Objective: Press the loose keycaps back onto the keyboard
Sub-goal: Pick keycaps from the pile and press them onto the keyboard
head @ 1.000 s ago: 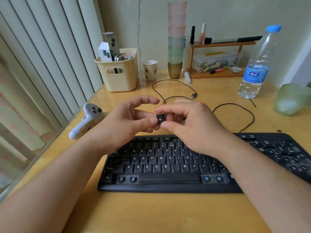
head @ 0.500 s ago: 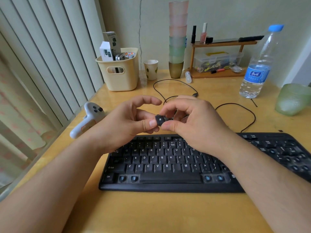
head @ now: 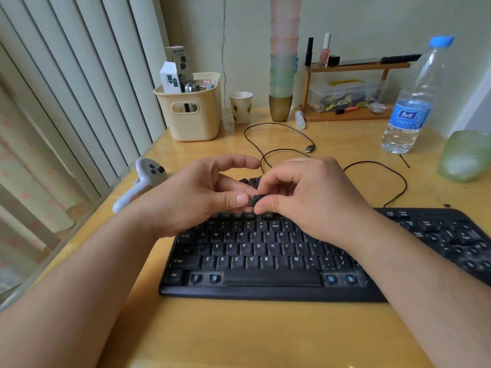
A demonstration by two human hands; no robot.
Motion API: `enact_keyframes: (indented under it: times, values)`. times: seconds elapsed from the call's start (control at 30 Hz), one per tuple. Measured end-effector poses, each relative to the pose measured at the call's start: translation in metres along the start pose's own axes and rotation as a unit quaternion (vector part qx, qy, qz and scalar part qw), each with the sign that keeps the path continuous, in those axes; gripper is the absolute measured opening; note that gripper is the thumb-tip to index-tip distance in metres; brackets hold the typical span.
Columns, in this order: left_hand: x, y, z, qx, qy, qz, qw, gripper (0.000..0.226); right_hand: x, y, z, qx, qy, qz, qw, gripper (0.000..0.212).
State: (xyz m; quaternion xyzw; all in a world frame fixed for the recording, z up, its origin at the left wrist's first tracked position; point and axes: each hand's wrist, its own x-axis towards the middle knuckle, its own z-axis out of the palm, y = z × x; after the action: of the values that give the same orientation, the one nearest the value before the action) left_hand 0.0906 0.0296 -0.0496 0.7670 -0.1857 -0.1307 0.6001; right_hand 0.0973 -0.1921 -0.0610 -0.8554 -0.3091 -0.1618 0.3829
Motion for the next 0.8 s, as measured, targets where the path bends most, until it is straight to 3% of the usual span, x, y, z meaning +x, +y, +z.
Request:
enact_keyframes:
  times: [0.3,0.57,0.8]
  values:
    - [0.0007,-0.0018,-0.0001,-0.051,0.029,0.007,0.998,0.057,0.0002,0.0031,0.0019,-0.007,0.024,-0.026,0.999,0.015]
    - [0.0038,-0.0039,0.0007,-0.169,0.037,-0.016,0.985,0.054,0.0,-0.0005,-0.0003,0.022,0.039,-0.046,0.998,0.032]
    - [0.004,-0.0062,-0.0015,-0.179,0.021,-0.022,0.983,0.054,-0.0005,-0.003,-0.0002,0.016,0.042,-0.055,0.997,0.03]
